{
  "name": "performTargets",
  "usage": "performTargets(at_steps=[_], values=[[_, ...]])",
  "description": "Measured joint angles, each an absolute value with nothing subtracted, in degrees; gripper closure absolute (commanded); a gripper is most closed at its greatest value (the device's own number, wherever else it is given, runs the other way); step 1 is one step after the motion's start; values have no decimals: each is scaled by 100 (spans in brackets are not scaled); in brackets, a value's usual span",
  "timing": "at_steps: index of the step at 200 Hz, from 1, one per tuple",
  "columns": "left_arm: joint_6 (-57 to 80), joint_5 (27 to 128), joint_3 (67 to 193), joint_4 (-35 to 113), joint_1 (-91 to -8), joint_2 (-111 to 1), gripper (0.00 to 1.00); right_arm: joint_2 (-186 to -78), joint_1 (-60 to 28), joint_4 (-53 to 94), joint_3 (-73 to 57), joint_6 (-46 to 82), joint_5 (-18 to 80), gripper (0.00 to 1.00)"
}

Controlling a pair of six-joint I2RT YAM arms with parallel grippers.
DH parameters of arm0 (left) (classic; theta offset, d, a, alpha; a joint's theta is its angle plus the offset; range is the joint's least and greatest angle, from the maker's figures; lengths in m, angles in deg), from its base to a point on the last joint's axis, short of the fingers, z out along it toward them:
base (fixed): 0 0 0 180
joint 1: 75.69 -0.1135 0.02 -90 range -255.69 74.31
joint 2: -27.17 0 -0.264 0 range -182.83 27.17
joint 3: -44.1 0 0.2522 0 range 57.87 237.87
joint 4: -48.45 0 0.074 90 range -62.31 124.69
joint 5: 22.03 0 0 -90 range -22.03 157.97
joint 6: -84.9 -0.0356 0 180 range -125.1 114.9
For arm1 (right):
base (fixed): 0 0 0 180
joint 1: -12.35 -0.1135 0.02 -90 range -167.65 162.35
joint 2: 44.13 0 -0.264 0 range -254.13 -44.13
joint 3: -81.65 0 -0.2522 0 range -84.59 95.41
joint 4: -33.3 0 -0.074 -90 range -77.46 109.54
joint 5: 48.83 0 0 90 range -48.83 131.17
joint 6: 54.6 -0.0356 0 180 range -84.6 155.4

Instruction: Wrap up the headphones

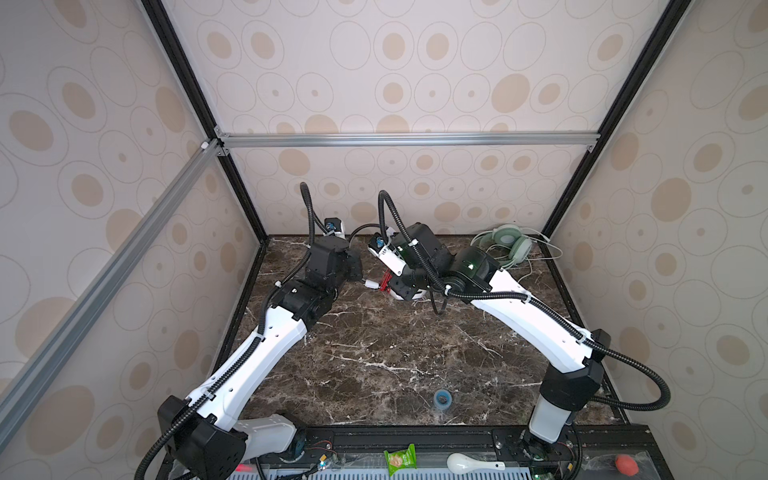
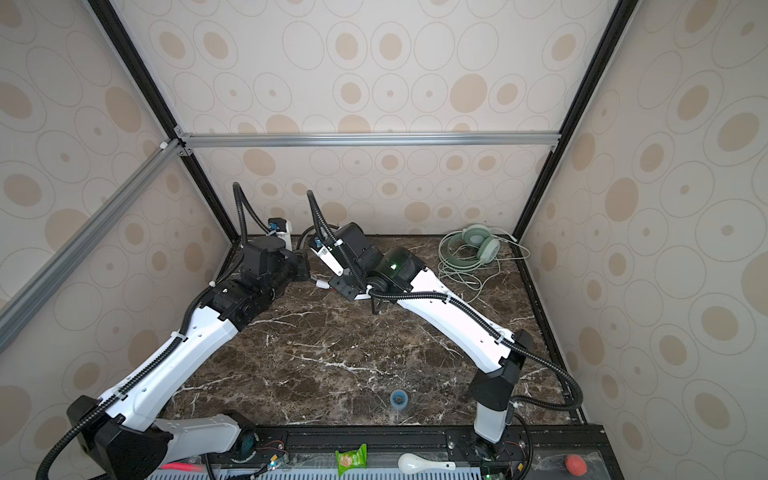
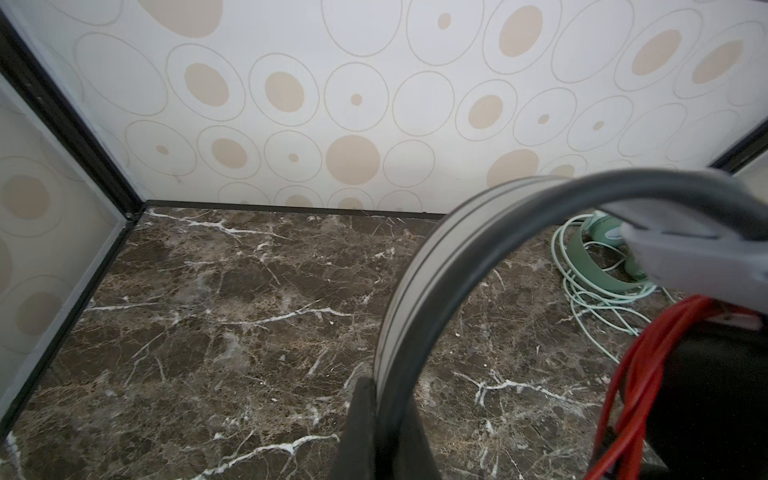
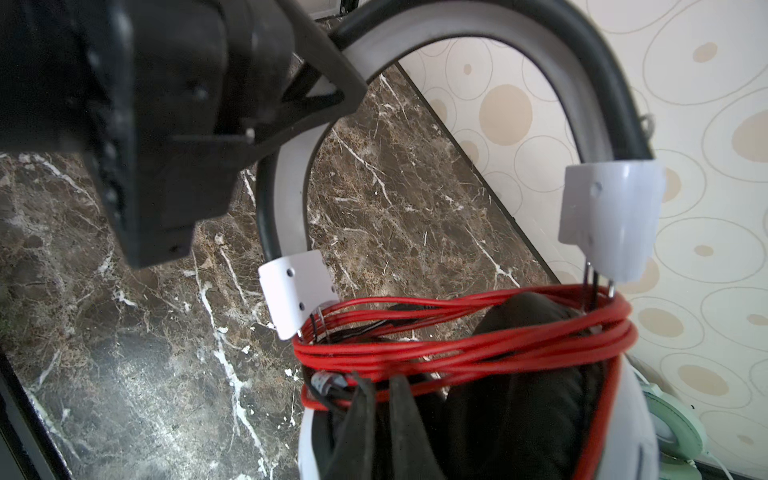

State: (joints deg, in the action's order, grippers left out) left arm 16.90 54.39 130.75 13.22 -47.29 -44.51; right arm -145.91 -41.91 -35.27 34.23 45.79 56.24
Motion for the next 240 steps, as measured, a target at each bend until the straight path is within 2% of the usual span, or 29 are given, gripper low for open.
performTargets(at_steps=[56,140,240], values=[[1668,6354,13024,1125,-4746,-4642,100,-14536,-4165,-3238,2715,4627,5879,100],[1799,6678,12771,871,-4786,-4639,100,-14329,-4121,-2430,1557,5213,5849,100],[1867,6986,12823,347,-4827,-5077,100,-13953,-4043,-1241,173,5989,5359,83]])
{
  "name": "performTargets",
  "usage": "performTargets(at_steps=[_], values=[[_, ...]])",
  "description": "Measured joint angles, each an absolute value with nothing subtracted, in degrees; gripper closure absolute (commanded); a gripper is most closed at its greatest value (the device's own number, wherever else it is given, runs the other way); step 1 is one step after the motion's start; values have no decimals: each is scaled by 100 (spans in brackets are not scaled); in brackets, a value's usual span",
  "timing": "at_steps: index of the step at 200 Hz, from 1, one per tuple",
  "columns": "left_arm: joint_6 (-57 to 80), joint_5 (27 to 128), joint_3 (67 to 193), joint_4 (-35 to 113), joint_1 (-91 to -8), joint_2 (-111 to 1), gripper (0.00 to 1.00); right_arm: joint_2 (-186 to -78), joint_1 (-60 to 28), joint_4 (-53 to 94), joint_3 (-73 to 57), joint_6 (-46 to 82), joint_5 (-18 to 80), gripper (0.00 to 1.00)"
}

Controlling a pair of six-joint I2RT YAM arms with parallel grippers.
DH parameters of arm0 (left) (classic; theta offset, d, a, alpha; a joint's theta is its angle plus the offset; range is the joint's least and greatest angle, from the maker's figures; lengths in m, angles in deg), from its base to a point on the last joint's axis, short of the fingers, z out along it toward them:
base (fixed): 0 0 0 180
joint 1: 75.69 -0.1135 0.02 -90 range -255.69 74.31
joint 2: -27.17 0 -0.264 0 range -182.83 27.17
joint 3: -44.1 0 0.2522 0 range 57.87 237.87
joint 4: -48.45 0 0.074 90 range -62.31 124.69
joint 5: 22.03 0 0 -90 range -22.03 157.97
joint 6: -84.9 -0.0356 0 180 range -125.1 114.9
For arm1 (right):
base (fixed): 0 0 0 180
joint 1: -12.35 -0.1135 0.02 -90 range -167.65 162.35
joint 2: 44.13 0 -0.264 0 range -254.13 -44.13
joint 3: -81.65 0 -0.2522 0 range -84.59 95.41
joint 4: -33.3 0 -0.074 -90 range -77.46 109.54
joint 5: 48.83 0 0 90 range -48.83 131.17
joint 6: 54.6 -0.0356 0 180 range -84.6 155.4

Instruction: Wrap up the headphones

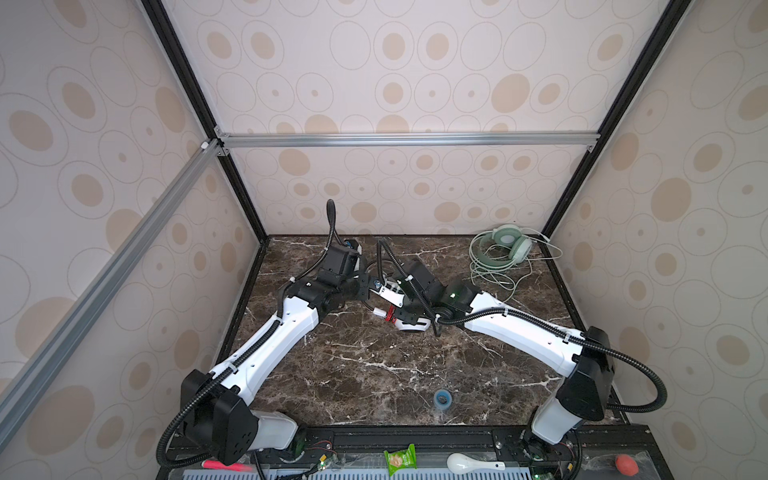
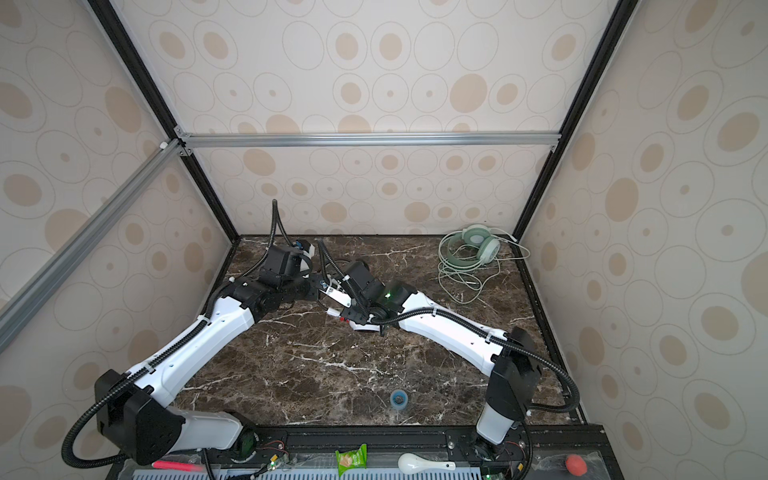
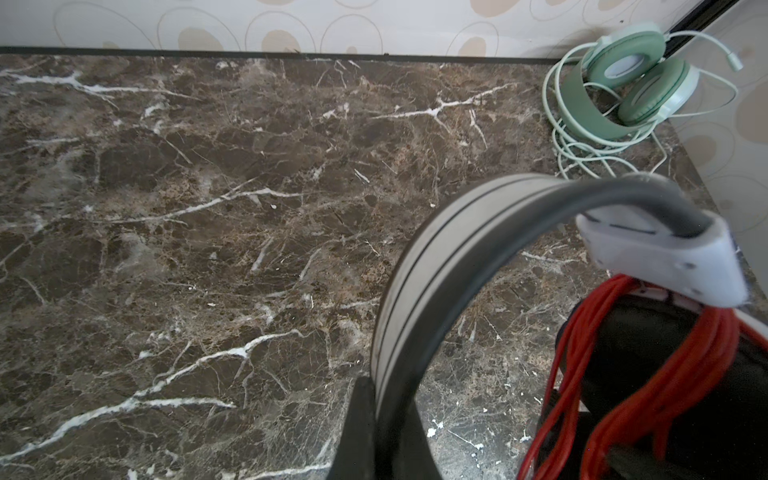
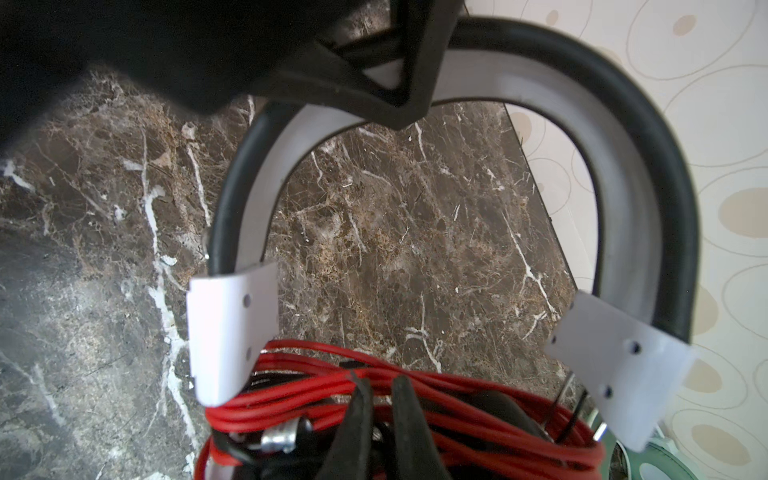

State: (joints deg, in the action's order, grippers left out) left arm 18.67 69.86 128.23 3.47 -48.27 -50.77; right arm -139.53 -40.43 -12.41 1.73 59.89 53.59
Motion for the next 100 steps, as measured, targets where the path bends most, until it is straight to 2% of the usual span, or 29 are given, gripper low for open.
performTargets(at_steps=[51,100], values=[[1864,7004,12856,87,-4838,-5168,100,-13946,-3942,-862,-102,6139,5160,67],[1864,7082,12974,-88,-4867,-5374,100,-13874,-3743,-515,-356,6181,4981,60]])
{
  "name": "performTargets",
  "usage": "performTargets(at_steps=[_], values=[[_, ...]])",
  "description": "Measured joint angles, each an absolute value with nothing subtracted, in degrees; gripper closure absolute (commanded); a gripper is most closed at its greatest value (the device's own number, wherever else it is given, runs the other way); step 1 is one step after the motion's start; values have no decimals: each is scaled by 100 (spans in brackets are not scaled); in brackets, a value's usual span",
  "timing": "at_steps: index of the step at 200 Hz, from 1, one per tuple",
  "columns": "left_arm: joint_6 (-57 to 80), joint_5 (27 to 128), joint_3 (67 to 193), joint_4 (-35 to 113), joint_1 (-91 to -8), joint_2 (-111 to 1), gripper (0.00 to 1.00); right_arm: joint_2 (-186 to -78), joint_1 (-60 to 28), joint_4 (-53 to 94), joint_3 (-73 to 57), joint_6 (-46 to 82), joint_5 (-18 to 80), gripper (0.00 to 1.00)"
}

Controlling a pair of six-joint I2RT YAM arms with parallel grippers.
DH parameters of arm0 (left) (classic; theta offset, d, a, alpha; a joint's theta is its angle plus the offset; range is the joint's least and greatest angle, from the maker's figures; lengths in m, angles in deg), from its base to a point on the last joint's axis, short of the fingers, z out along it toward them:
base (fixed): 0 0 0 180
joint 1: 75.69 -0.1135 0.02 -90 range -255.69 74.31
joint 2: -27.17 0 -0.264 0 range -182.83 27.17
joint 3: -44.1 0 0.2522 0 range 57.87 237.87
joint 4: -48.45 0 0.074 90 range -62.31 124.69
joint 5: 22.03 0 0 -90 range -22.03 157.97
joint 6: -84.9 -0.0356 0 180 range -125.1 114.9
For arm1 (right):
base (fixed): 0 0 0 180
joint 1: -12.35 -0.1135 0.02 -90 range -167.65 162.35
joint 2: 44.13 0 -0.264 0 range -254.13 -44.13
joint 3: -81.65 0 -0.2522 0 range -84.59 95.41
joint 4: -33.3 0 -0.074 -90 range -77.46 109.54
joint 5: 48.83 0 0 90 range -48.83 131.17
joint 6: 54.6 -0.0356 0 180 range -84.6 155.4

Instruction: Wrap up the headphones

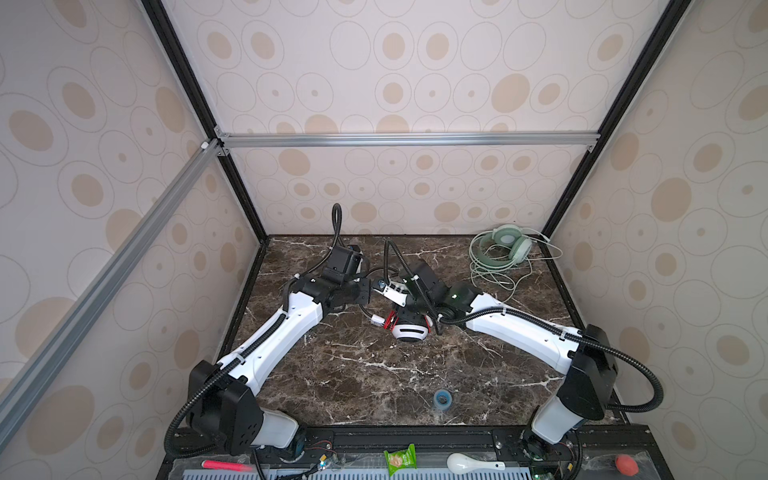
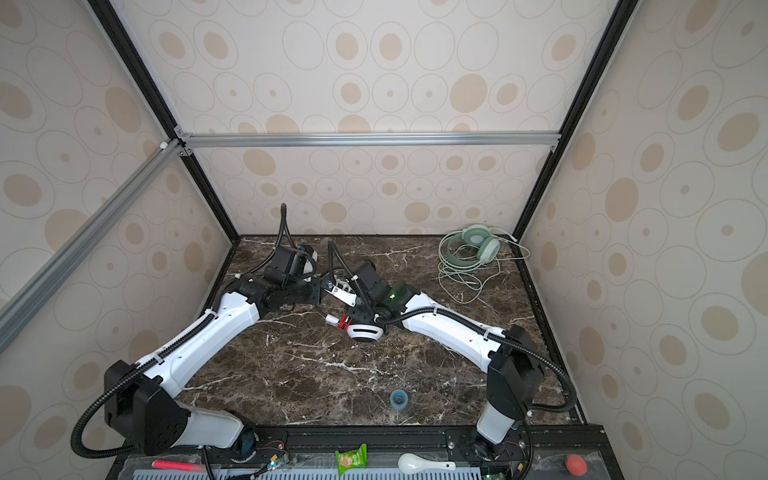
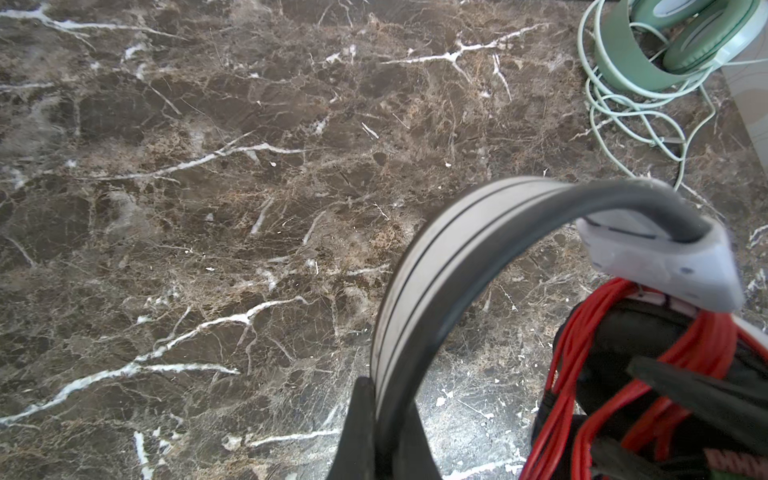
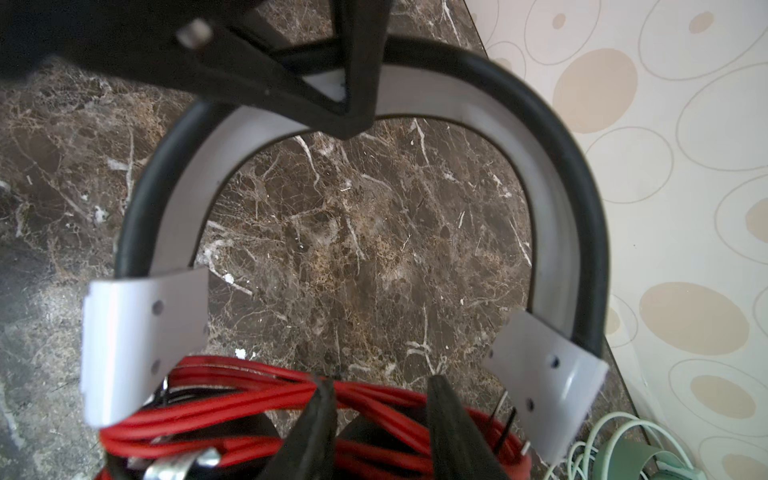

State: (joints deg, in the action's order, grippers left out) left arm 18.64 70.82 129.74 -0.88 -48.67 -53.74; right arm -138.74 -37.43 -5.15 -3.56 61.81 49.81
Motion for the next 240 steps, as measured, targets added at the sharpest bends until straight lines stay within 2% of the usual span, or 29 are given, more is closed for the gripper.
performTargets(at_steps=[92,143,240], values=[[1840,7294,13254,-206,-4980,-5708,100,-13723,-3551,174,-734,6212,4776,55],[1819,7299,13324,-263,-5031,-5719,100,-13723,-3522,344,-736,6303,4760,48],[1805,7428,13414,-398,-5035,-5818,100,-13621,-3509,574,-830,6174,4697,43]])
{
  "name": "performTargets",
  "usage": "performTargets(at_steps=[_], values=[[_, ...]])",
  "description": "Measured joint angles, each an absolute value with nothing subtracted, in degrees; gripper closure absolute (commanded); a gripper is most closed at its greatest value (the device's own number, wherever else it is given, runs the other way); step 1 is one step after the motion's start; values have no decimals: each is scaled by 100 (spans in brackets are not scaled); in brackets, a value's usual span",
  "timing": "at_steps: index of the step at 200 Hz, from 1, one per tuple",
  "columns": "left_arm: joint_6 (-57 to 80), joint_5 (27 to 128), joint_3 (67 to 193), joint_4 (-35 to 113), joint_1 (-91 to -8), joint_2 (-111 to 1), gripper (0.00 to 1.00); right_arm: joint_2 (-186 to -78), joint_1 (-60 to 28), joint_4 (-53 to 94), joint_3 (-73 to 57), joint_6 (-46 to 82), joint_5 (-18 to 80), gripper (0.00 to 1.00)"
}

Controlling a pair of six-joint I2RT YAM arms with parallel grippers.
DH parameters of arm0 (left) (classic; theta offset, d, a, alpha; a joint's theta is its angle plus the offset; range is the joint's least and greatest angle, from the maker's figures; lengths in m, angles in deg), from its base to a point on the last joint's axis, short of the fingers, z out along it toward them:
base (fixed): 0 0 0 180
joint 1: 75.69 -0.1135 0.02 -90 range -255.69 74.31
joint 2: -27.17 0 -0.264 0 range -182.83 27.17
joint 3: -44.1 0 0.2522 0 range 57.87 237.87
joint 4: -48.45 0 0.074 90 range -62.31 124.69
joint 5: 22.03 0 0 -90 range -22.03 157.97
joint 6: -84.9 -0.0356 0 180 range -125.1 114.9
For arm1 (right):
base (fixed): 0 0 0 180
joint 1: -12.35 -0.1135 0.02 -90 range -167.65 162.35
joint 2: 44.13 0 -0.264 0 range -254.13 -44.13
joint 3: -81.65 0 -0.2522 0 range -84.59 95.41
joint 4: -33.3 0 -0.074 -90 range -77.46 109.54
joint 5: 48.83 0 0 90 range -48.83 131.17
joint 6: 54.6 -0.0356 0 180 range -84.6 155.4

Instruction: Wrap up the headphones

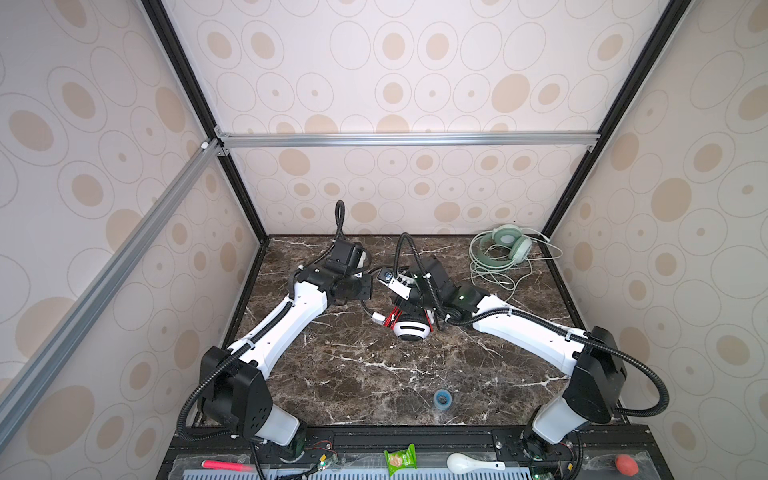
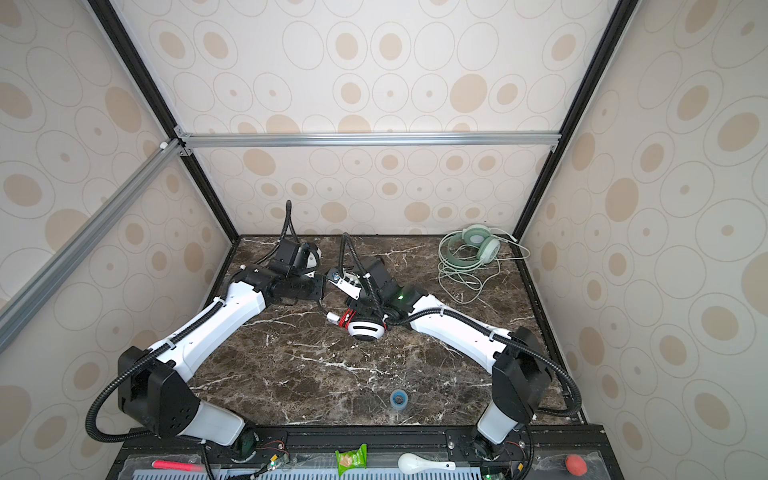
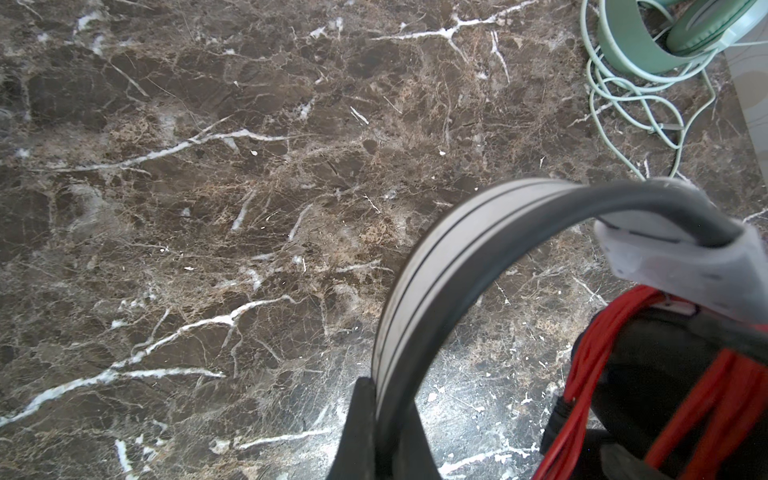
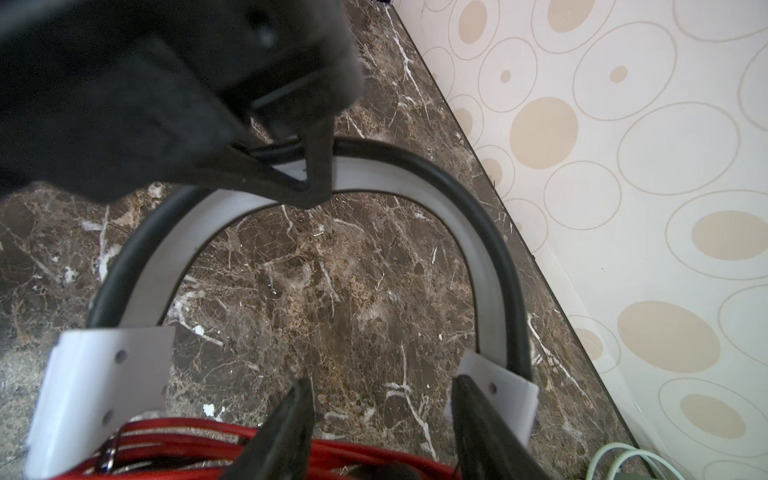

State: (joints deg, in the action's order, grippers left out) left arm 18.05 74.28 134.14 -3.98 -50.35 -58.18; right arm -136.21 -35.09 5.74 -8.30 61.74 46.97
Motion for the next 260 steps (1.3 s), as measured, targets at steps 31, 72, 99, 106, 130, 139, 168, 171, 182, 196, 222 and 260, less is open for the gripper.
performTargets(at_steps=[31,72,99,106,130,139,168,171,182,196,222,260], values=[[1805,7432,13414,-405,-5028,-5818,100,-13496,-3509,584,-909,6069,4644,40],[1808,7380,13414,-449,-5031,-5818,100,-13487,-3487,519,-854,5855,4634,38],[1810,7314,13414,-464,-5037,-5818,100,-13487,-3474,410,-683,5726,4673,36],[1810,7294,13414,-468,-5039,-5818,100,-13487,-3472,401,-648,5700,4684,36],[1814,7255,13414,-488,-5048,-5818,100,-13479,-3444,370,-546,5591,4721,30],[1816,7253,13414,-488,-5052,-5815,100,-13465,-3426,364,-537,5556,4734,27],[1840,7248,13414,-490,-5055,-5815,100,-13391,-3380,285,-469,5466,4758,22],[1845,7248,13414,-488,-5055,-5815,100,-13387,-3374,274,-452,5457,4763,22],[1854,7231,13414,-492,-5055,-5815,100,-13382,-3341,209,-364,5407,4778,21],[1873,7192,13414,-503,-5057,-5815,100,-13385,-3262,97,-220,5311,4787,19],[1941,7093,13414,-527,-5057,-5815,100,-13385,-2969,-141,186,5051,4780,15],[2212,6870,13315,-475,-5059,-5815,100,-13334,-2574,-452,779,4531,4922,0]])
